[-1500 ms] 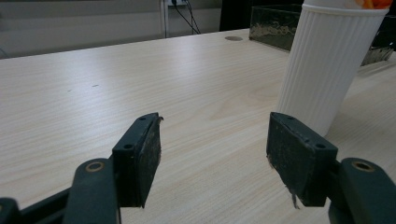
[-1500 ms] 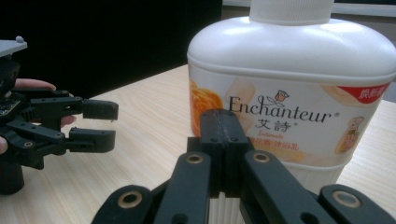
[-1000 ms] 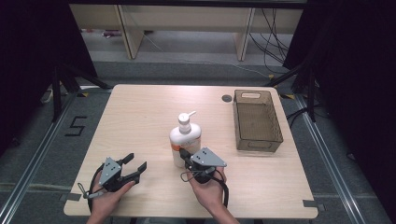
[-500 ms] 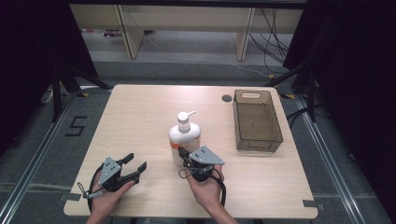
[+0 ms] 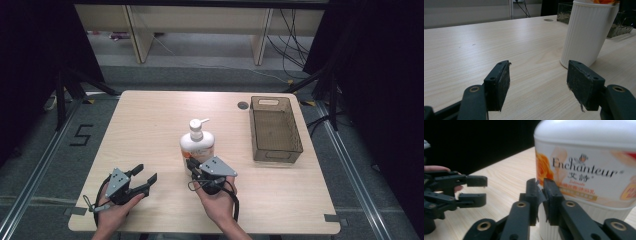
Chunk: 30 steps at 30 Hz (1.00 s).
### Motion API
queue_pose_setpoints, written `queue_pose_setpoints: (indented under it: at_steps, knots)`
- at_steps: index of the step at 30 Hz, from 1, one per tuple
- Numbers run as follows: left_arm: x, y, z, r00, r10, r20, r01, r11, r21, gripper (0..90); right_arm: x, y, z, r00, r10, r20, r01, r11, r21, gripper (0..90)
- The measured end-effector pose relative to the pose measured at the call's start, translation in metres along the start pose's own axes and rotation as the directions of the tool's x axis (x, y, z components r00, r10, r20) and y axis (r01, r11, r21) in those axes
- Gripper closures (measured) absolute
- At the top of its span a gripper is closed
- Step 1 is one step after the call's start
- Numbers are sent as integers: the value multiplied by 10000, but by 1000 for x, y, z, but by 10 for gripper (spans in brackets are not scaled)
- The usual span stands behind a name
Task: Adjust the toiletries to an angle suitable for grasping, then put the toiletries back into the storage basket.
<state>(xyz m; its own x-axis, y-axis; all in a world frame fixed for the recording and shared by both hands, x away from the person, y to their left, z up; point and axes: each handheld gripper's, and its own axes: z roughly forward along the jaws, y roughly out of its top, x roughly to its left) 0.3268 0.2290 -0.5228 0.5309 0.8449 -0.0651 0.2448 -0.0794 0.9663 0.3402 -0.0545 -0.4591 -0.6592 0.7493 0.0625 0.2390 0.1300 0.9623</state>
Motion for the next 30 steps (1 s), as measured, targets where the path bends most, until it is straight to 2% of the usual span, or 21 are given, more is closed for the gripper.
queue_pose_setpoints:
  at_steps: [1,2,3,5,6,12,14,15,16,17,18,23,25,26,30]
  knots:
    - [0,0,0,10000,0,0,0,10000,0,344,2,2,-3,10000,32,-34,-33,9999,-120,787]
    - [0,0,1,10000,3,4,-3,10000,-93,342,2,4,-7,9996,-251,152,255,9993,-262,772]
    - [0,0,1,10000,9,-26,-9,10000,-69,342,4,6,-10,10000,-79,-46,77,9989,-461,755]
    - [0,0,0,9999,35,-100,-35,10000,21,342,5,8,-14,10000,-19,-3,19,9982,-603,734]
    - [0,0,0,9999,-7,-166,7,10000,28,341,4,11,-21,9998,-32,199,50,9960,-891,695]
    - [0,0,2,9996,-159,-224,156,9998,-114,341,0,18,-35,9954,323,900,-204,9913,-1301,590]
    - [-1,0,2,9990,-253,-359,251,9997,-59,342,-5,18,-39,9909,308,1313,-121,9899,-1409,558]
    - [-2,0,2,9990,-176,-399,172,9998,-98,342,-5,18,-39,9909,514,1247,-327,9885,-1476,544]
    - [-2,0,2,9990,-176,-399,172,9998,-98,342,-7,18,-40,9890,458,1406,-241,9880,-1523,534]
    - [-2,0,3,9989,-179,-439,174,9998,-120,342,-7,18,-41,9890,617,1347,-406,9872,-1541,526]
    - [-2,0,2,9988,-196,-459,190,9997,-133,342,-7,18,-42,9868,656,1480,-421,9867,-1568,518]
    - [-2,0,2,9984,-287,-496,278,9994,-181,343,-5,19,-42,9874,781,1374,-538,9836,-1724,486]
    - [-2,0,2,9982,-331,-510,319,9992,-242,344,-5,20,-42,9890,559,1370,-311,9837,-1769,454]
    - [-1,0,3,9983,-360,-458,343,9987,-376,344,-5,20,-41,9884,597,1394,-346,9837,-1762,437]
    - [-1,0,2,9974,-439,-566,425,9988,-252,343,-7,21,-40,9864,585,1538,-311,9841,-1751,408]
